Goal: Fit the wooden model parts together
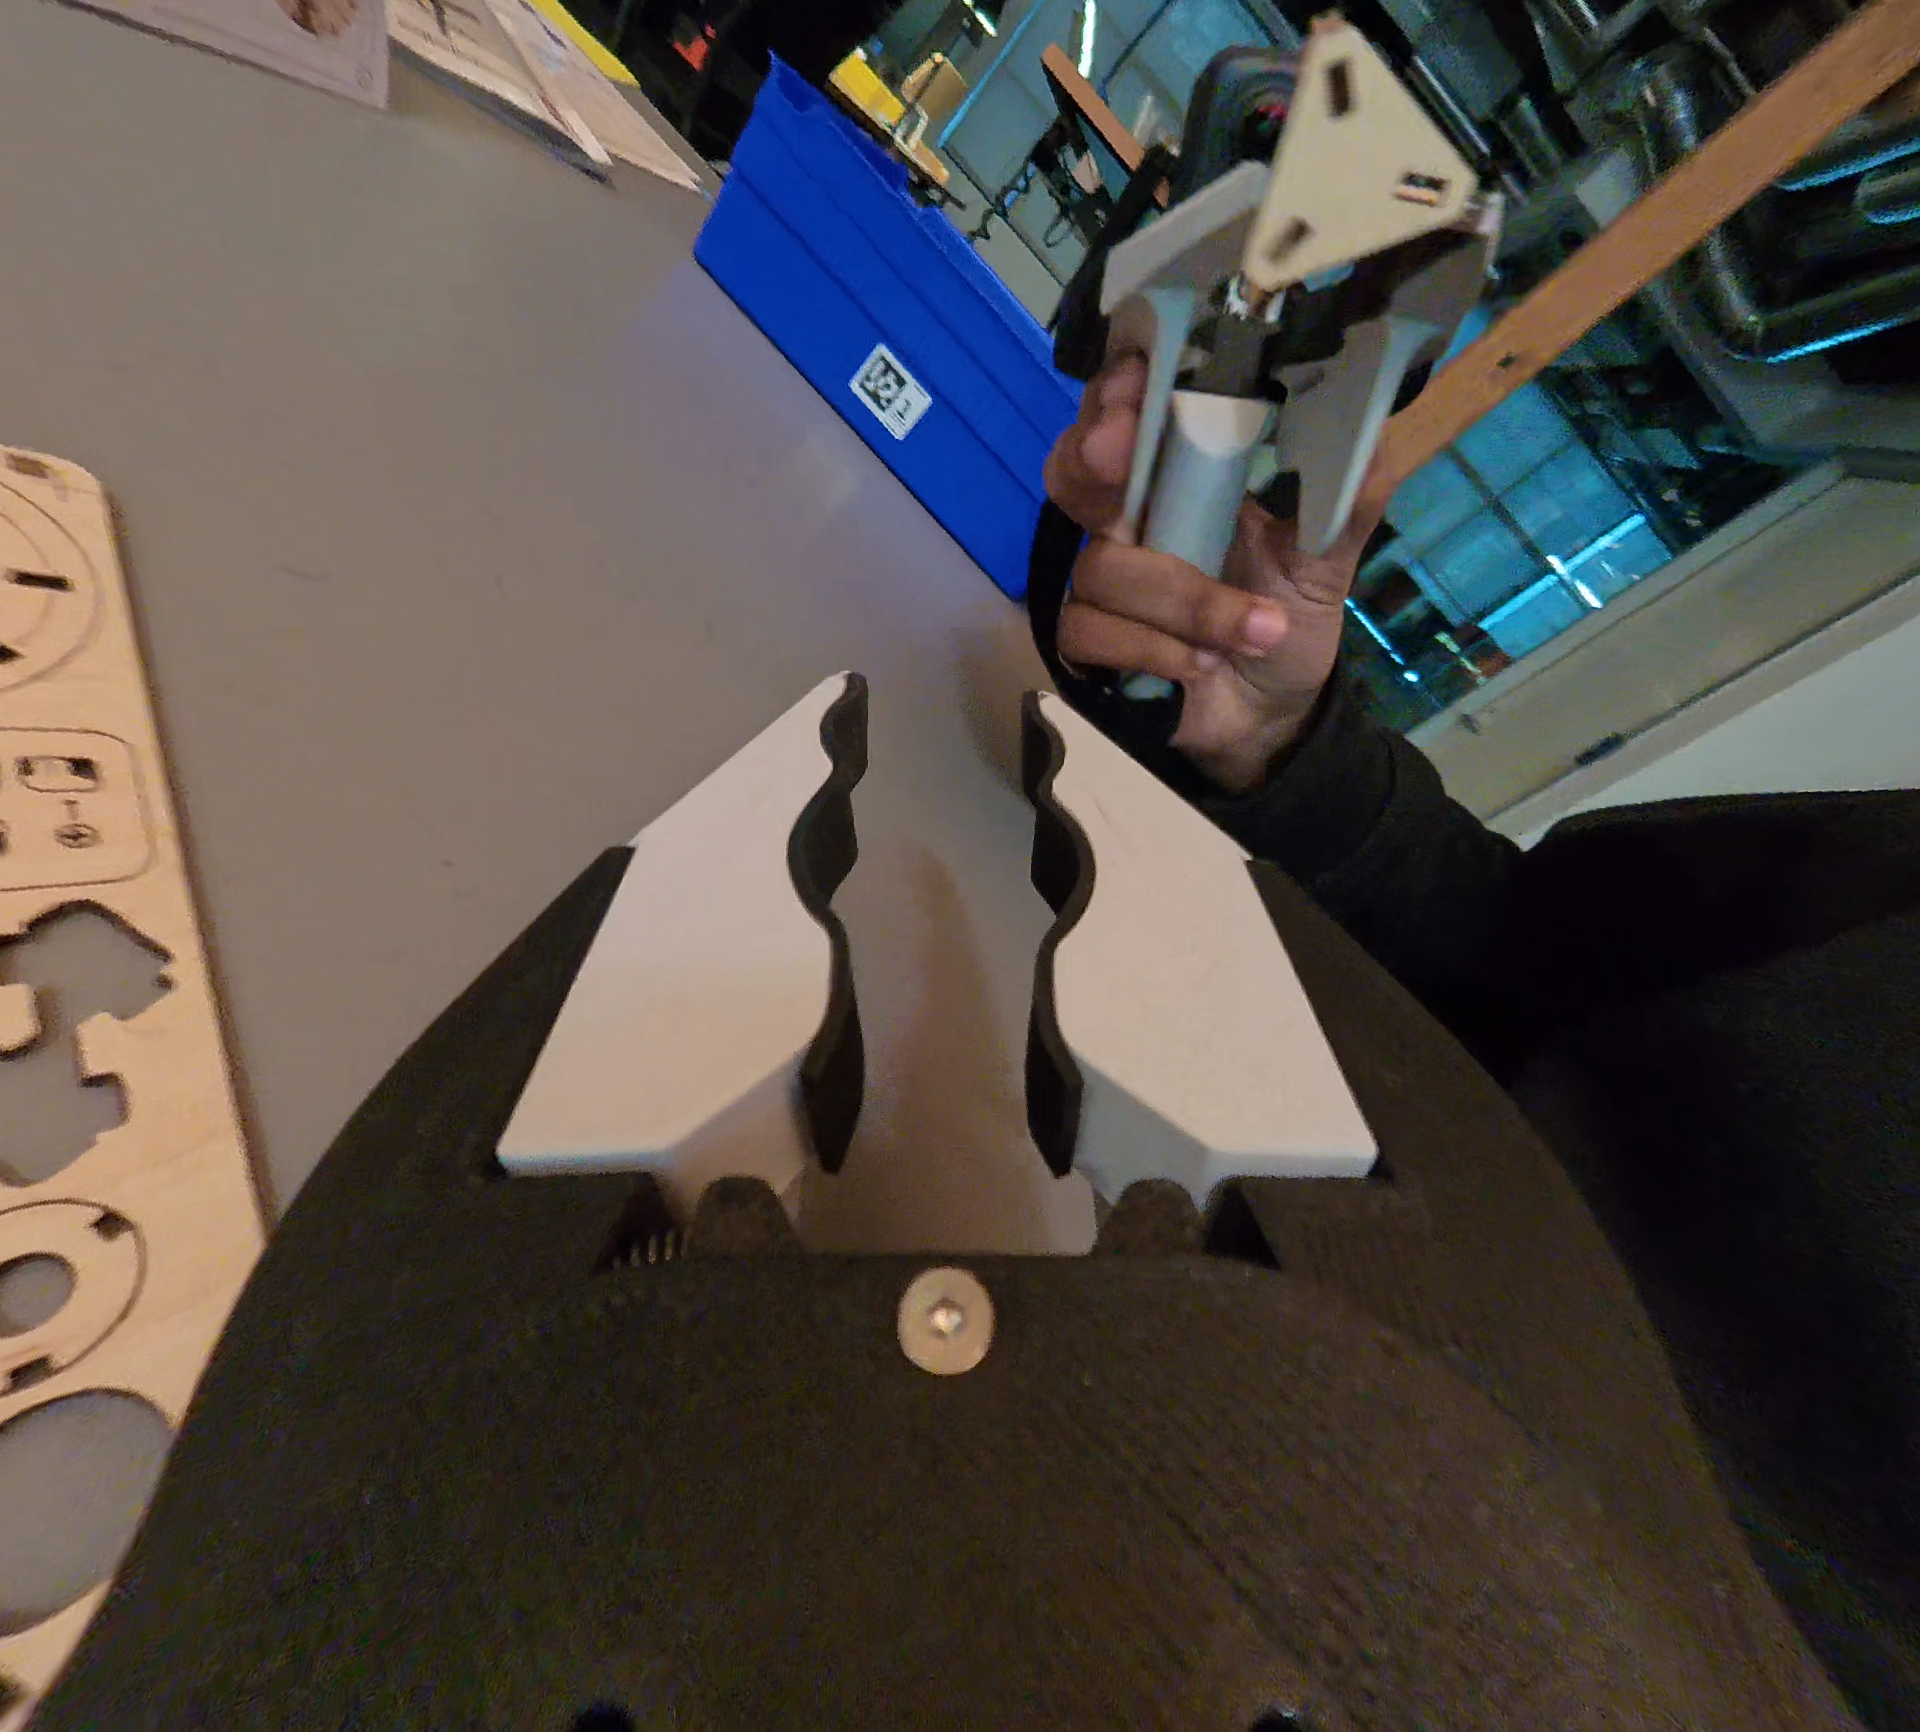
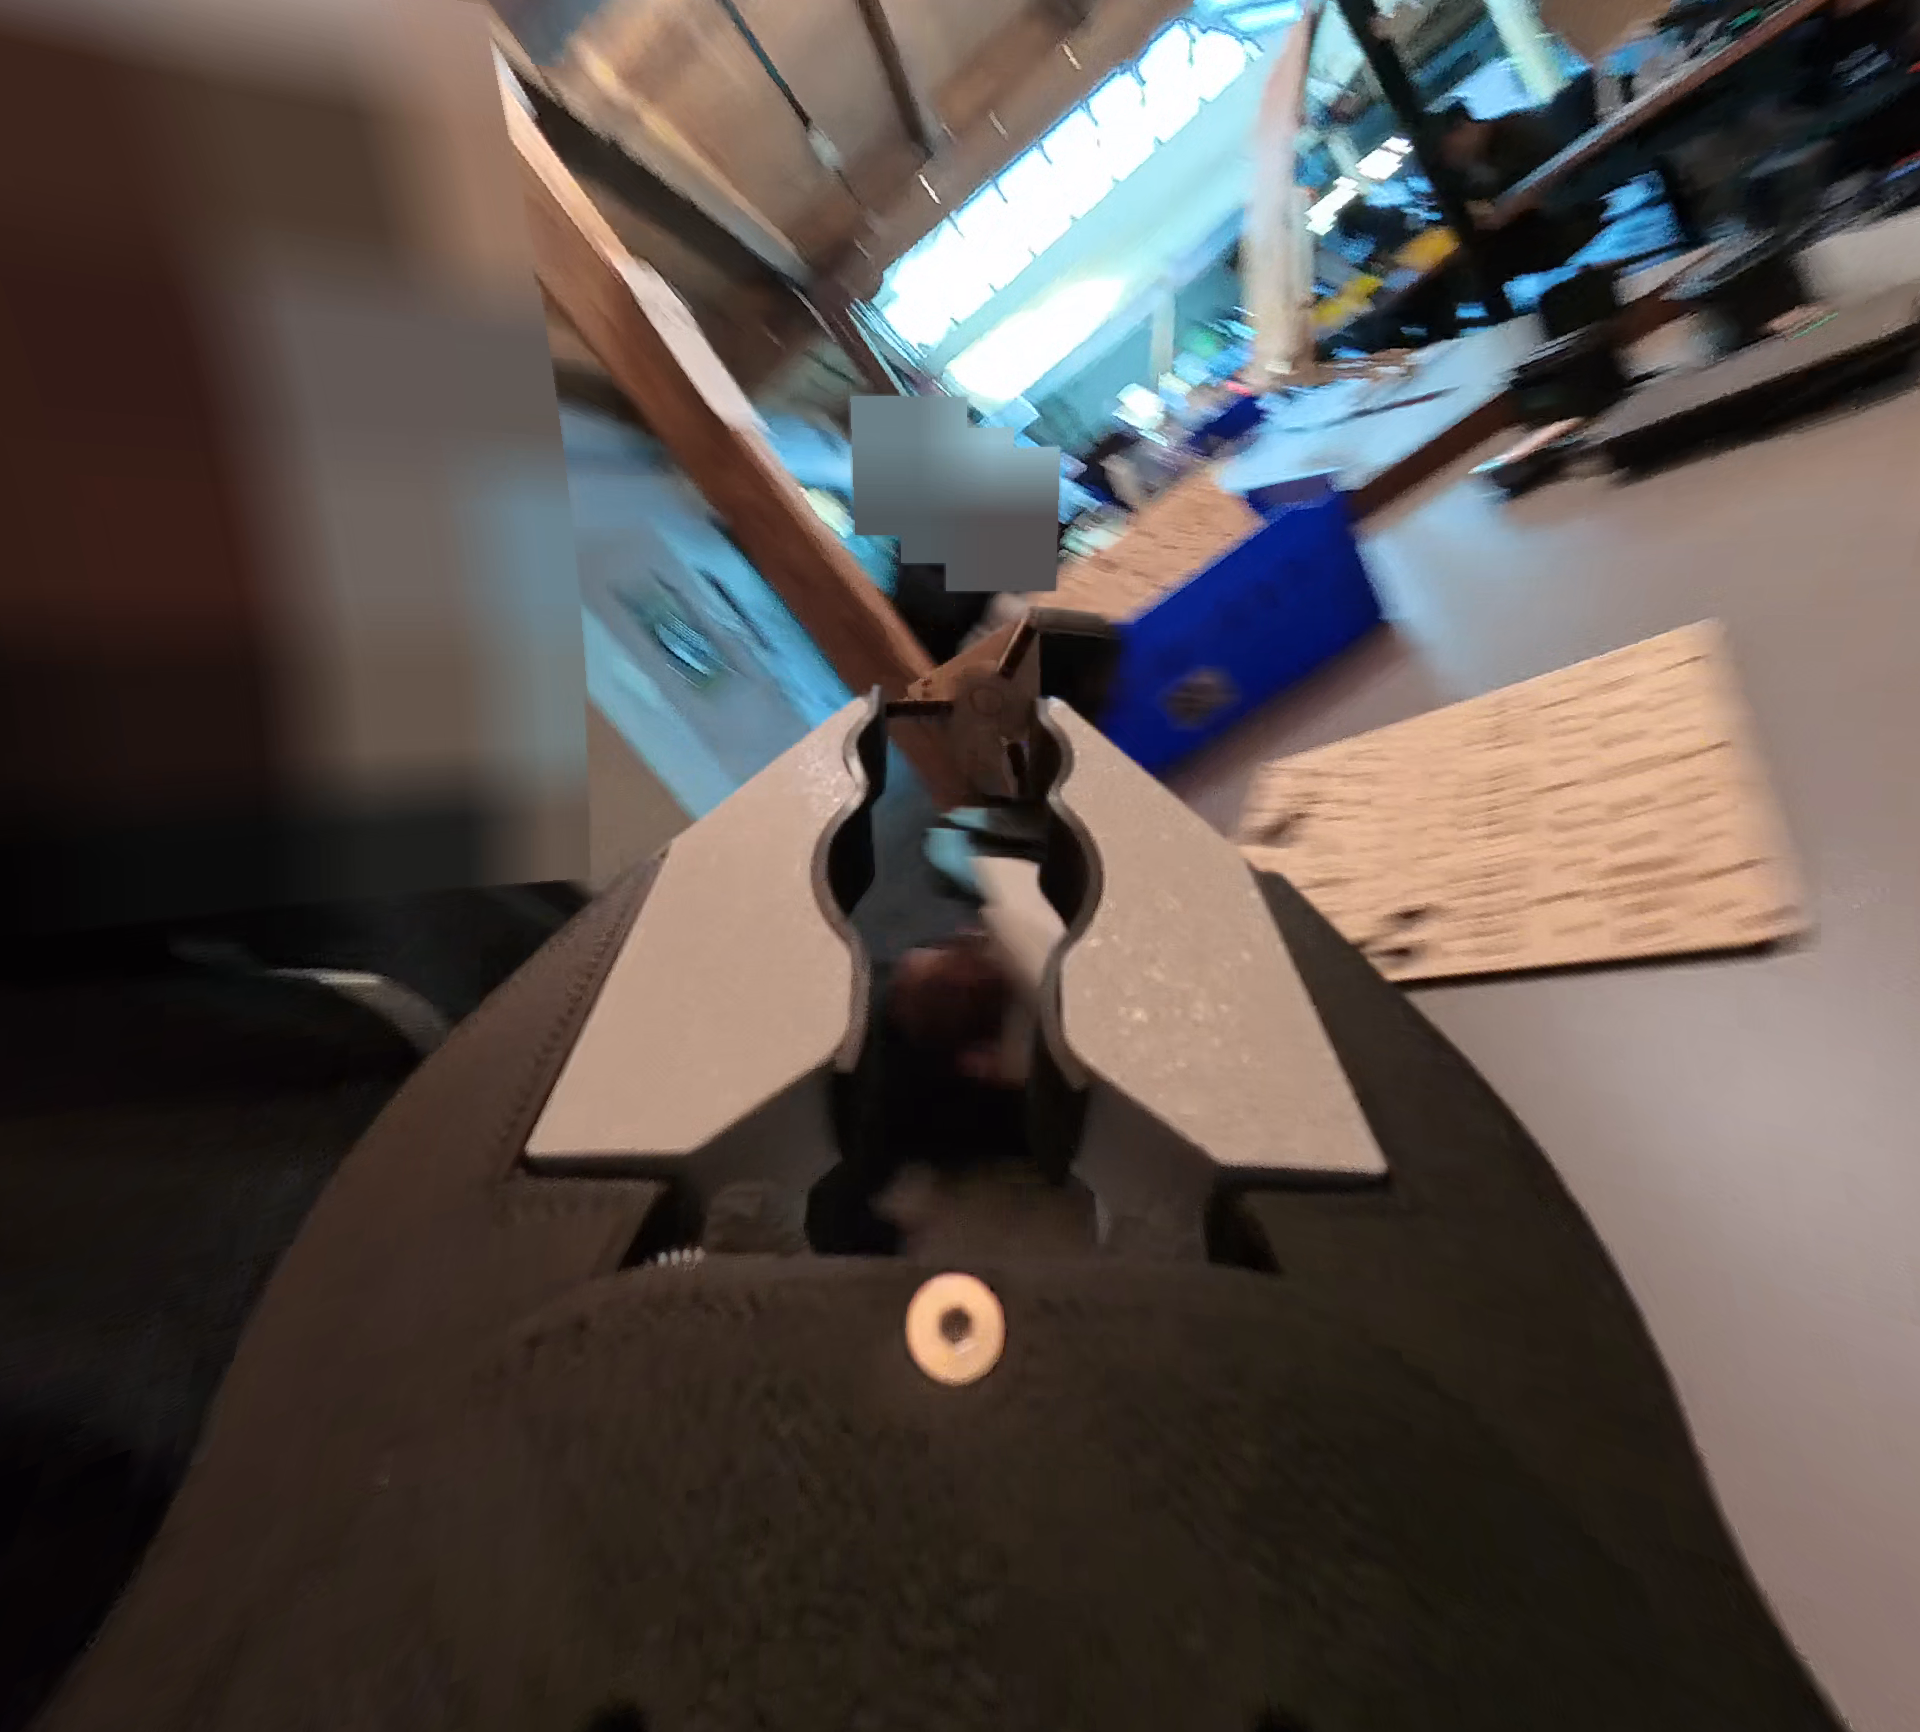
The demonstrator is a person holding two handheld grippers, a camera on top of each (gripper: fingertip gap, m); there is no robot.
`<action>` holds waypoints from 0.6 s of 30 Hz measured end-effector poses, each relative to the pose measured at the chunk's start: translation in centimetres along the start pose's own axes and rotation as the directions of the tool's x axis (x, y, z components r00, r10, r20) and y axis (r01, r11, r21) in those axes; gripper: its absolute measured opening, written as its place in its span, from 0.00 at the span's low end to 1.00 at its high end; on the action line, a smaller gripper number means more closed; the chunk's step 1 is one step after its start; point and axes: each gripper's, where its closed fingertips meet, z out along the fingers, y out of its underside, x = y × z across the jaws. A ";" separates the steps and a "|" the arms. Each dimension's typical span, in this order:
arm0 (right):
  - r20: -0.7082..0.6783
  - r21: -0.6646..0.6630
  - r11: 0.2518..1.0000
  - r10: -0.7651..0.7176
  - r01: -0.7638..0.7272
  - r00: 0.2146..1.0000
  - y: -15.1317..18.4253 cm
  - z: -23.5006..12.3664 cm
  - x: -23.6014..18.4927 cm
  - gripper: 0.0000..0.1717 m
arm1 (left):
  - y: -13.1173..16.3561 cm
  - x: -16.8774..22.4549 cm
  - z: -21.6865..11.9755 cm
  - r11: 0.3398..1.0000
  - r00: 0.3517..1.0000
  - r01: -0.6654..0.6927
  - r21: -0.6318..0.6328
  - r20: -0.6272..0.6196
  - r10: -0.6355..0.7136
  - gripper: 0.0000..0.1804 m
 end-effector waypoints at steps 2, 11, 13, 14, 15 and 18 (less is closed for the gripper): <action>-0.069 -0.079 0.987 -0.145 0.139 0.987 -0.8 0.8 1.6 0.14 | -1.0 -0.7 -0.1 0.999 0.998 -0.041 0.033 0.055 0.039 0.16; -0.265 -0.217 0.818 -0.574 0.532 0.775 -5.7 -0.6 6.6 0.15 | -9.0 -2.6 1.6 0.970 0.954 -0.229 0.077 0.215 0.208 0.18; -0.300 -0.203 0.823 -0.569 0.531 0.766 -5.3 -2.0 7.4 0.15 | -10.3 -2.9 2.1 0.966 0.954 -0.241 0.098 0.206 0.218 0.18; -0.307 -0.204 0.828 -0.561 0.522 0.769 -5.0 -2.4 7.7 0.15 | -10.5 -3.1 2.4 0.965 0.956 -0.239 0.110 0.200 0.214 0.18; -0.311 -0.216 0.828 -0.560 0.517 0.768 -4.7 -2.7 8.0 0.15 | -10.4 -3.5 2.6 0.966 0.961 -0.225 0.125 0.194 0.199 0.18; -0.338 -0.259 0.815 -0.580 0.519 0.741 -4.7 -3.5 8.9 0.15 | -8.2 -4.7 3.3 0.988 0.981 -0.135 0.080 0.150 0.122 0.18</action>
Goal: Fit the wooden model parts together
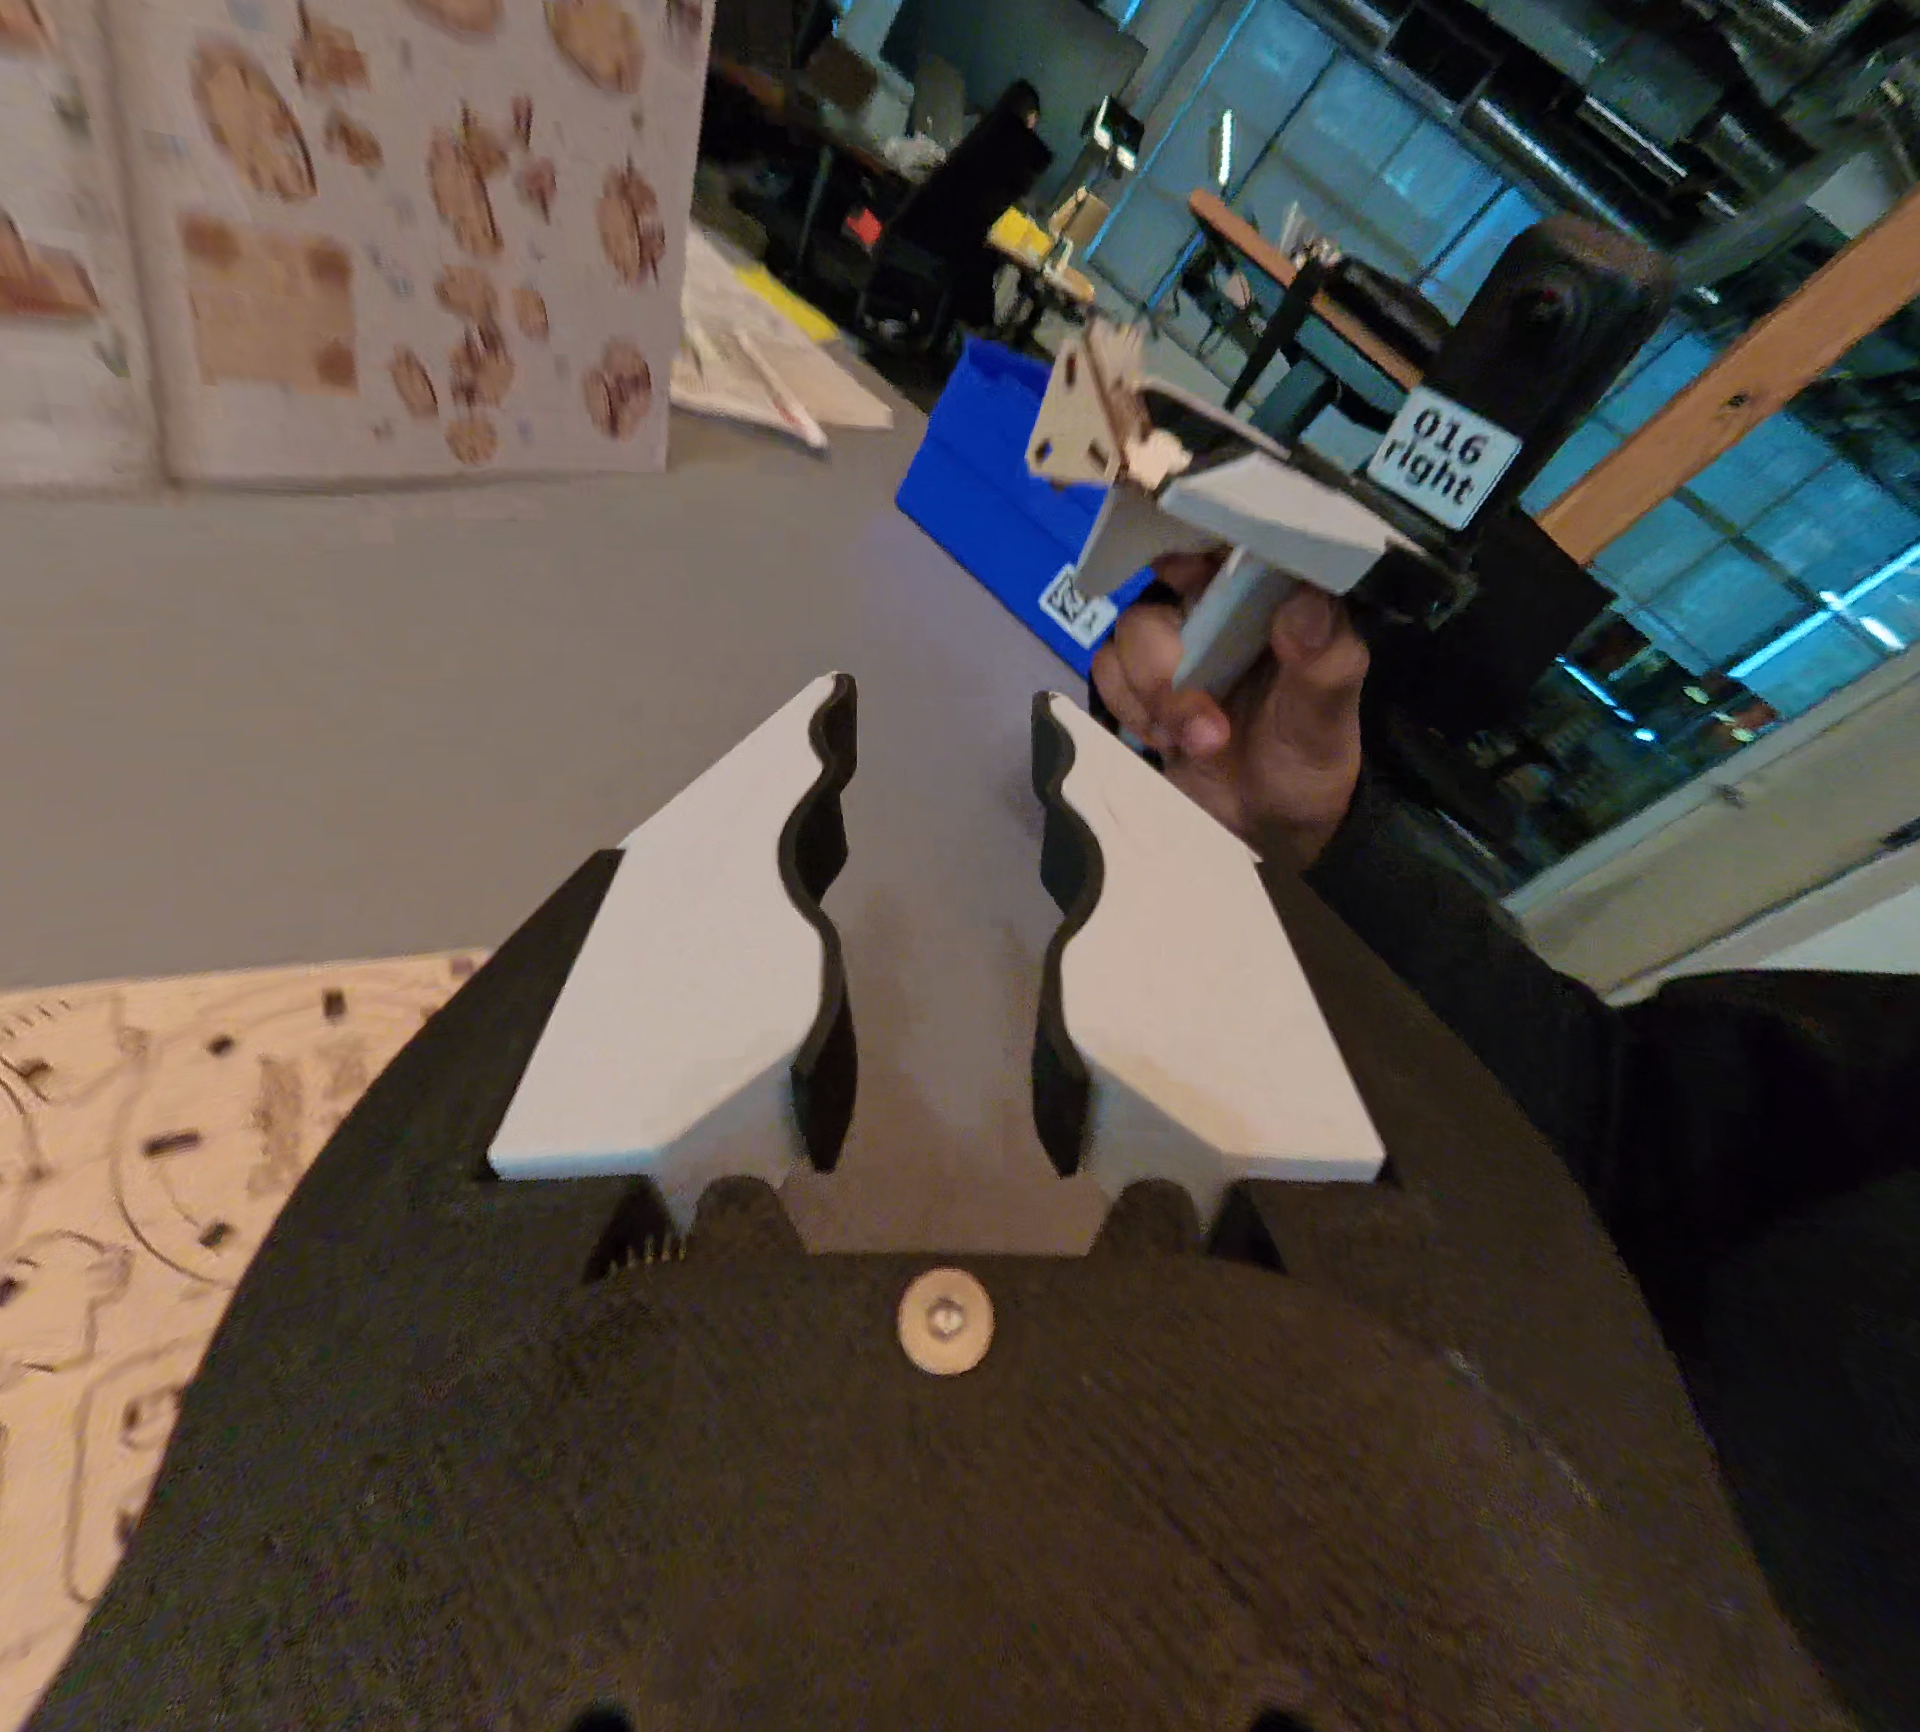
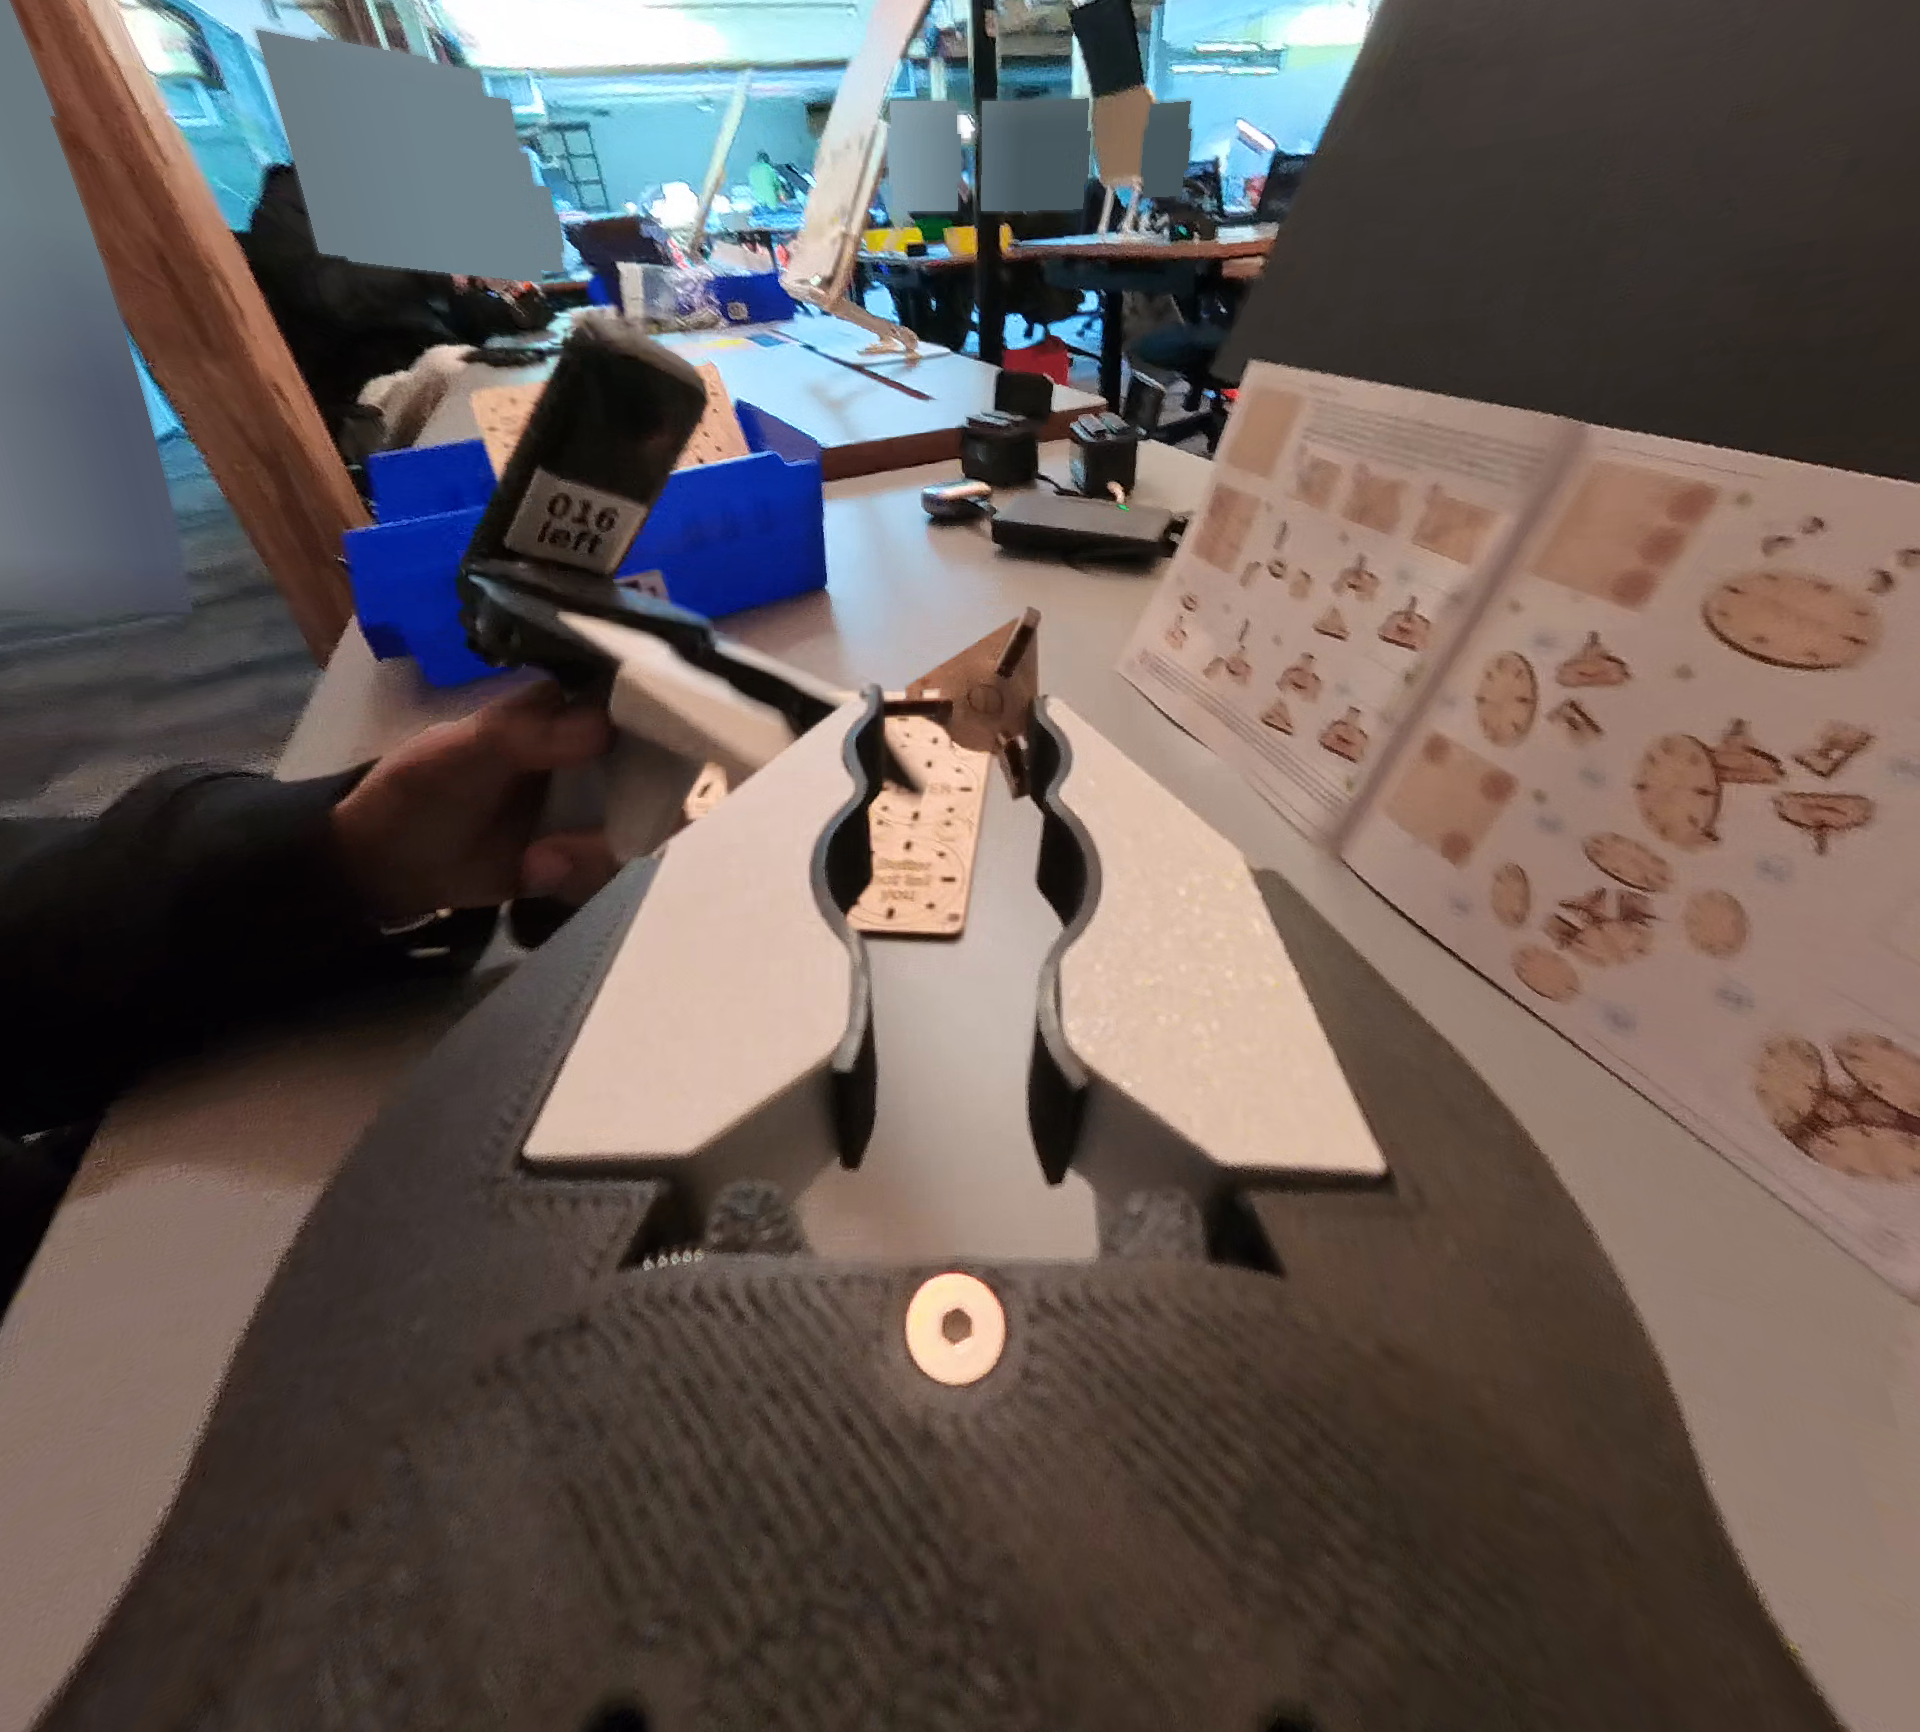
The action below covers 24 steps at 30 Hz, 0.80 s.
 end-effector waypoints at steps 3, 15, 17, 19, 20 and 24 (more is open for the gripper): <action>0.016 -0.009 0.999 0.043 -0.043 0.999 0.6 0.3 0.0 0.14 | 0.3 0.6 -0.5 1.000 1.000 0.002 0.000 -0.031 -0.002 0.18; 0.051 -0.143 0.984 0.110 -0.102 0.993 5.2 2.3 0.1 0.15 | 1.4 -0.1 -0.8 0.995 0.996 -0.072 -0.074 0.038 0.075 0.18; 0.057 -0.149 0.983 0.120 -0.110 0.991 5.4 2.4 0.1 0.15 | 1.4 -0.1 -0.8 0.995 0.997 -0.063 -0.077 0.035 0.065 0.18; 0.061 -0.152 0.982 0.127 -0.116 0.990 5.5 2.4 0.1 0.15 | 1.5 -0.2 -0.7 0.995 0.998 -0.053 -0.083 0.032 0.056 0.18; 0.062 -0.153 0.981 0.128 -0.117 0.990 5.5 2.4 0.1 0.15 | 1.6 -0.3 -0.7 0.995 0.998 -0.051 -0.088 0.033 0.054 0.19; 0.070 -0.157 0.981 0.125 -0.113 0.990 5.5 2.4 -0.2 0.15 | 2.0 -0.6 -0.6 0.993 0.998 -0.051 -0.110 0.043 0.056 0.19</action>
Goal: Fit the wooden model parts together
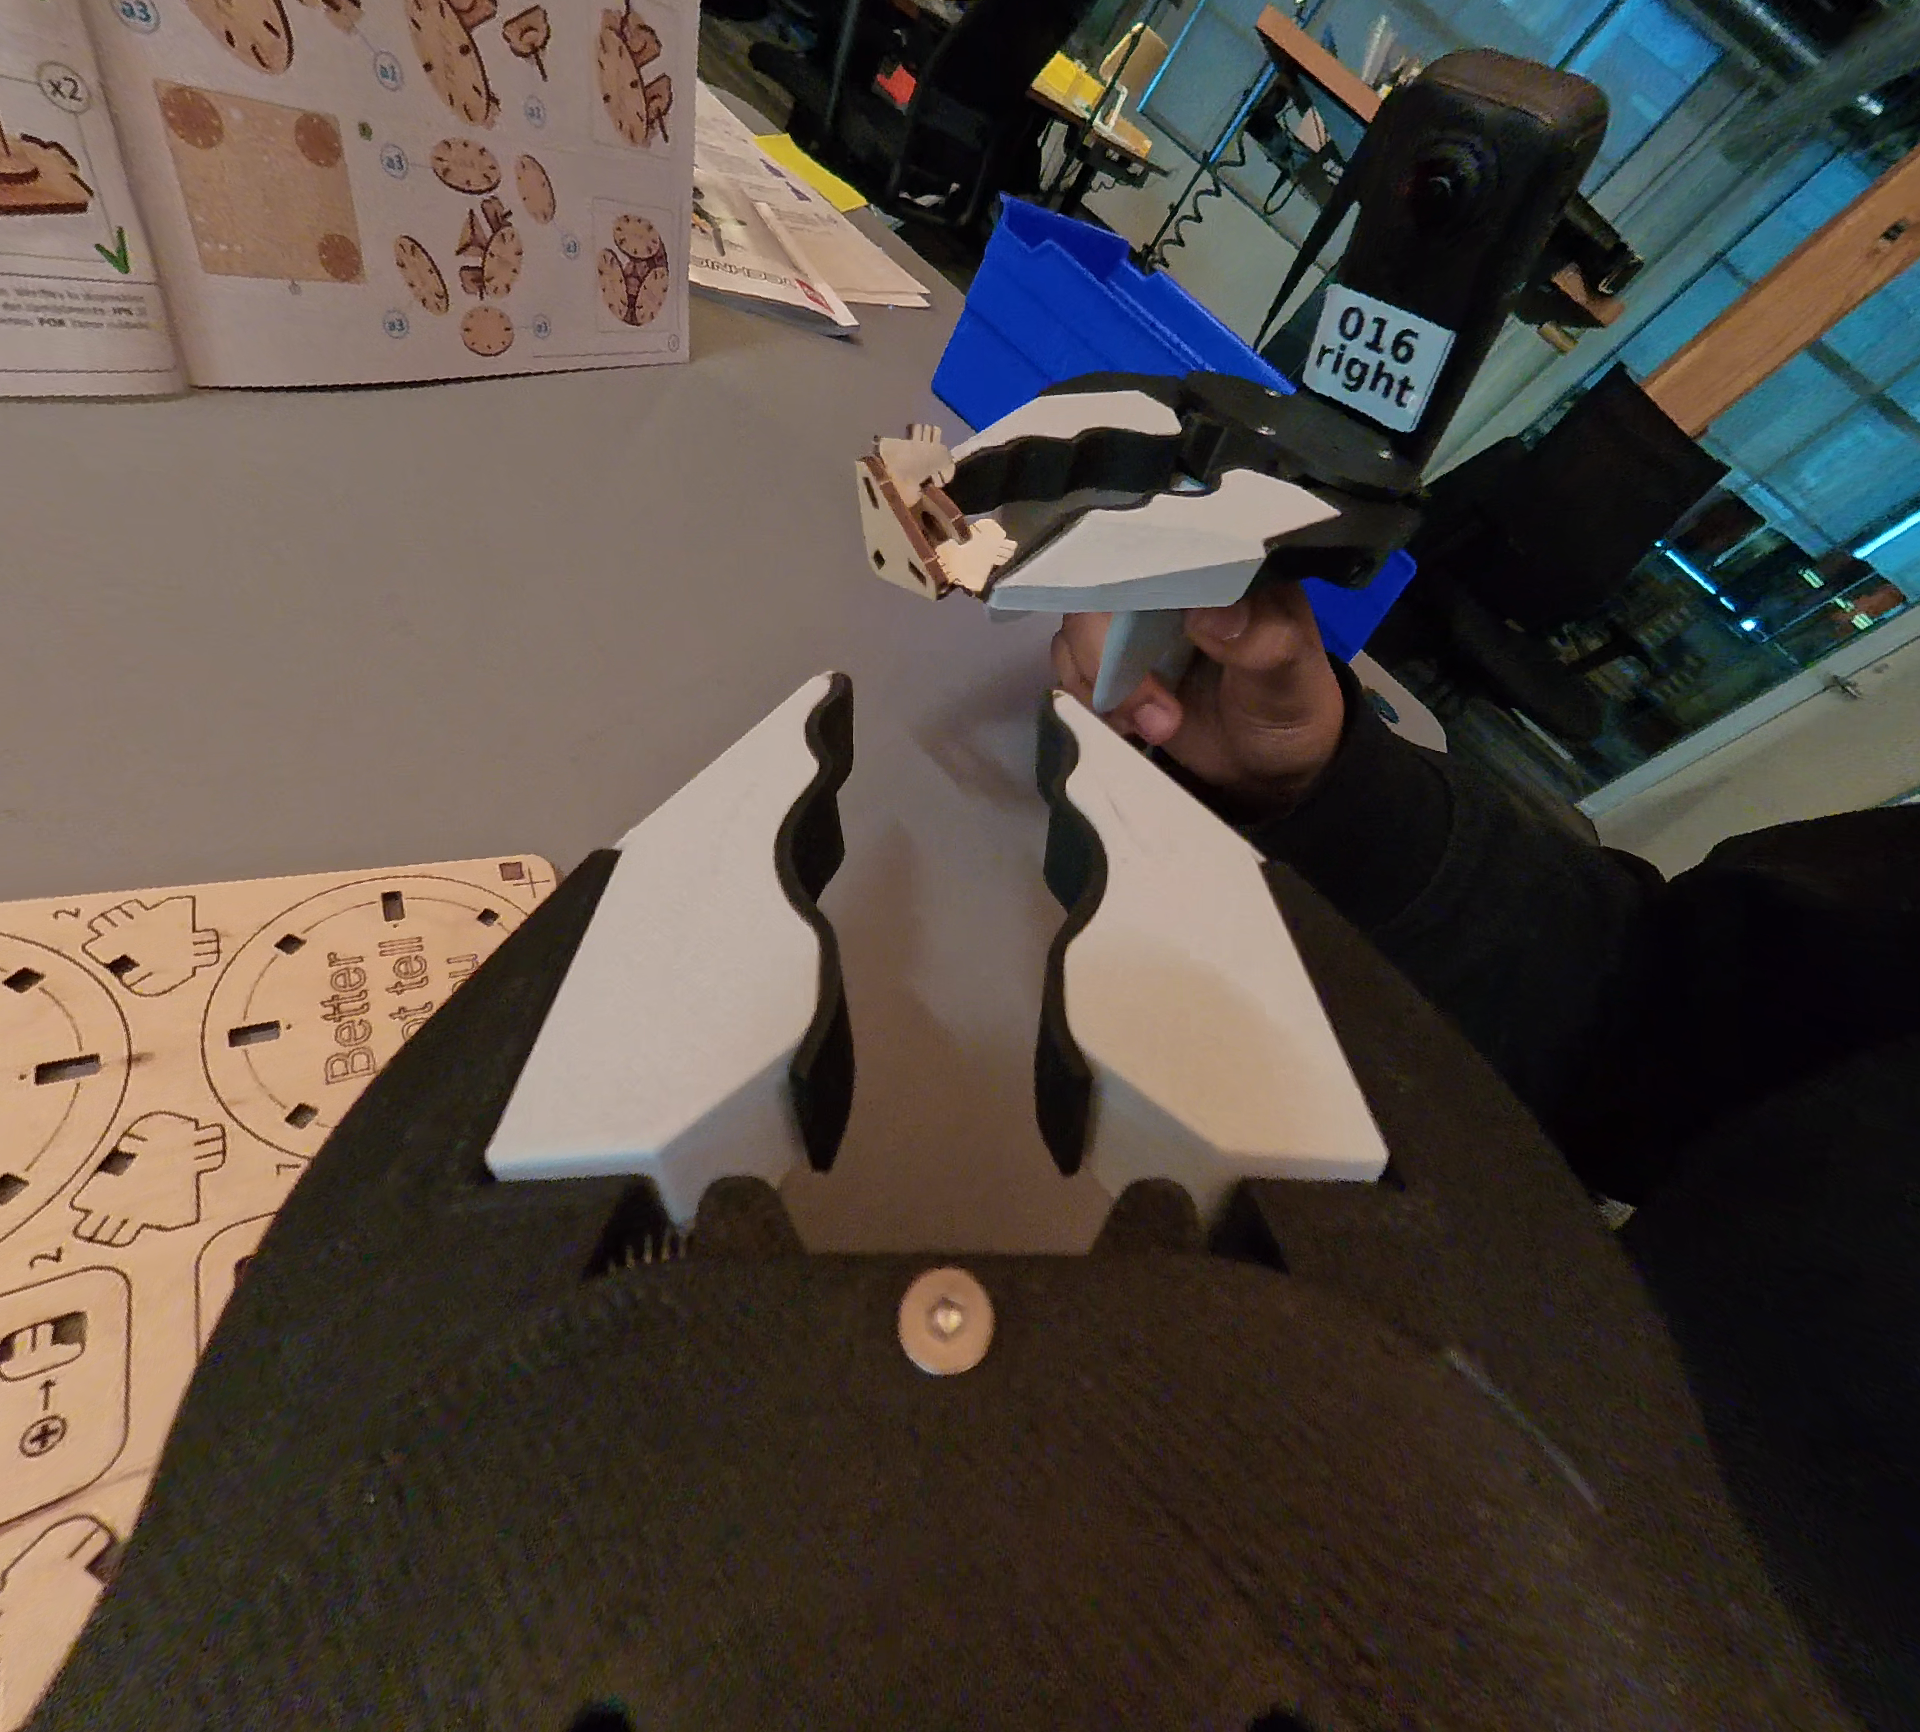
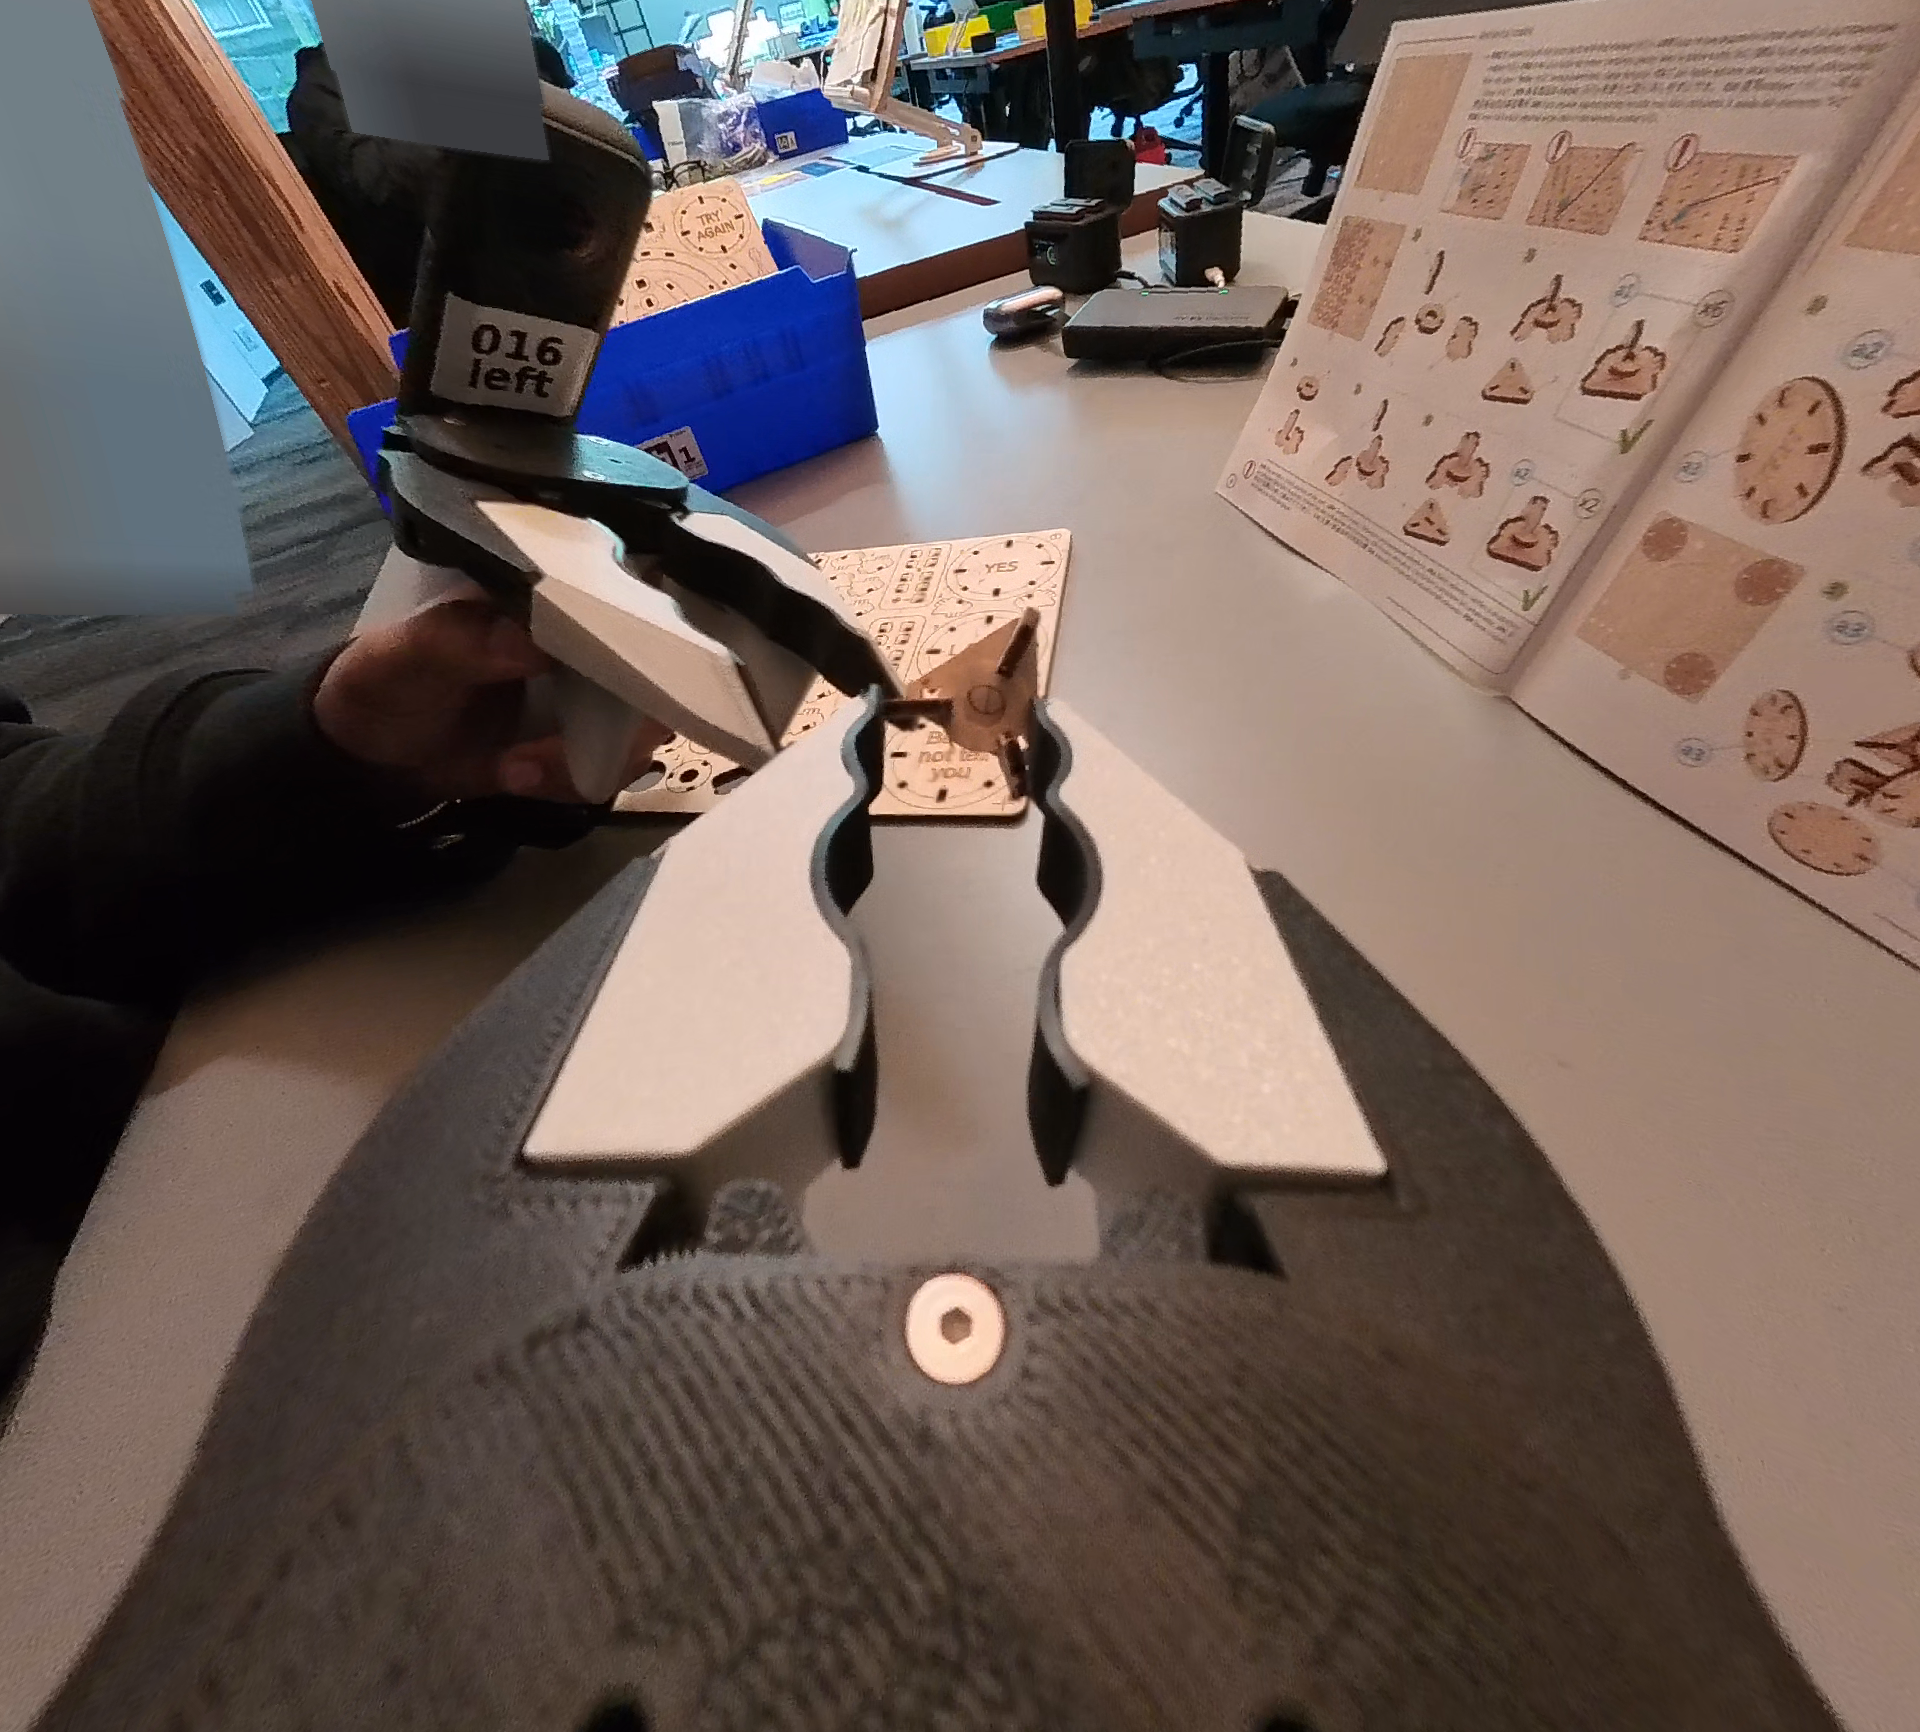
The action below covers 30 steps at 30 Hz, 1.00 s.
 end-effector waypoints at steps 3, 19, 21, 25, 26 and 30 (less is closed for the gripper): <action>0.000 -0.011 1.000 -0.016 0.016 1.000 0.1 0.2 -0.2 0.15 | 0.0 0.0 0.0 1.000 1.000 -0.002 -0.001 0.003 0.002 0.19; -0.059 -0.108 0.975 -0.201 0.194 0.978 0.6 0.8 -1.1 0.15 | -0.1 0.0 -0.1 0.999 0.999 0.043 0.011 -0.026 -0.043 0.19; -0.064 -0.100 0.973 -0.216 0.209 0.974 0.3 0.7 -1.2 0.15 | -0.2 0.2 -0.2 0.998 0.997 0.056 0.018 -0.045 -0.055 0.18; -0.075 -0.078 0.962 -0.269 0.263 0.960 -0.4 0.5 -1.8 0.15 | -0.5 0.7 -0.4 0.996 0.993 0.081 0.035 -0.093 -0.078 0.18; -0.076 -0.073 0.958 -0.284 0.279 0.956 -0.6 0.4 -2.0 0.15 | -0.7 0.9 -0.4 0.995 0.991 0.088 0.043 -0.110 -0.083 0.18; -0.073 -0.038 0.948 -0.319 0.317 0.945 -1.4 0.2 -2.7 0.15 | -1.3 1.9 -0.8 0.993 0.981 0.096 0.070 -0.178 -0.082 0.16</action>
